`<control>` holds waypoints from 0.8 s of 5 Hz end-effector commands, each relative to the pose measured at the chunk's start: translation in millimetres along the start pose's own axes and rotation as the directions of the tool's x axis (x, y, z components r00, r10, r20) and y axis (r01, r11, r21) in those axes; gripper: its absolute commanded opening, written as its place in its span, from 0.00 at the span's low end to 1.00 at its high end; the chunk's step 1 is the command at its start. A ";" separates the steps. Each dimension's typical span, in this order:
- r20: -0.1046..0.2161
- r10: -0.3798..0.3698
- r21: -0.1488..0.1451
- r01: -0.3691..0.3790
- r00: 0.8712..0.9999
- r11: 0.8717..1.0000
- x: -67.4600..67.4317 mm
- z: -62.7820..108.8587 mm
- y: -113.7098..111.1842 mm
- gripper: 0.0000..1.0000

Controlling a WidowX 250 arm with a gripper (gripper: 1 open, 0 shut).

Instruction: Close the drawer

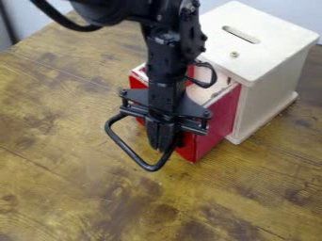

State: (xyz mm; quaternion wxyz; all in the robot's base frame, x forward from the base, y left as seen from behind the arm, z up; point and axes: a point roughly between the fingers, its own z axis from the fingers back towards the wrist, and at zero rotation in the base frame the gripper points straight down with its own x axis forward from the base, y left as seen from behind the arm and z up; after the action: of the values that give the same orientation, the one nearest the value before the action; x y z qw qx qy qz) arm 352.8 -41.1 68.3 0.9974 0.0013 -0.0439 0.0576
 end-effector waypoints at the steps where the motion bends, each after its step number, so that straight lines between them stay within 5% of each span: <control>1: 0.103 -0.059 -0.061 0.066 0.993 0.996 25.7 -20.1 -15.4 0.00; 3: 0.164 -0.114 -0.058 0.124 0.980 0.991 46.3 -17.6 -13.4 0.00; 4: 0.196 -0.153 -0.051 0.166 0.969 0.985 45.9 -12.3 -23.0 1.00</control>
State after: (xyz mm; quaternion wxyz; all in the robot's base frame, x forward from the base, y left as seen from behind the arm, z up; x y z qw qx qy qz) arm 354.3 -38.1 57.8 0.9993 -0.0054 -0.0349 0.0100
